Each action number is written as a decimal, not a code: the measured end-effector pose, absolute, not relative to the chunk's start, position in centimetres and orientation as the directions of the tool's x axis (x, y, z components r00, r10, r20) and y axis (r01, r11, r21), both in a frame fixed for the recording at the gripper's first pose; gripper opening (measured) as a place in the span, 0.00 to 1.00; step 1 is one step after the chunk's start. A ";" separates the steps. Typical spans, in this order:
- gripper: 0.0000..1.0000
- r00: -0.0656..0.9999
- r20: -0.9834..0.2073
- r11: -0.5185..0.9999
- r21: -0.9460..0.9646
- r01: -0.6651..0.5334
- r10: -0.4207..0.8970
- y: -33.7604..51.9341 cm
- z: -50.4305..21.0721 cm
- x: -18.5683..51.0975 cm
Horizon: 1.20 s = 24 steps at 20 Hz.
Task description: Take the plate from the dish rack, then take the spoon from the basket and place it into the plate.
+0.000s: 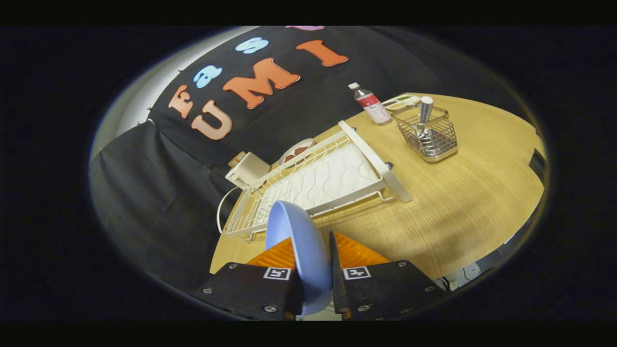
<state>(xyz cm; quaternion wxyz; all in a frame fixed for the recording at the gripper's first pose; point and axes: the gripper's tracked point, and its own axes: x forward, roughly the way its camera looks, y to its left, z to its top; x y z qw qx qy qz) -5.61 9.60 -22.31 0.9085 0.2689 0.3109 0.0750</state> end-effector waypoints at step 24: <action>0.97 0.834 -0.540 0.920 0.373 0.122 0.109 0.1 -22.7 -3.2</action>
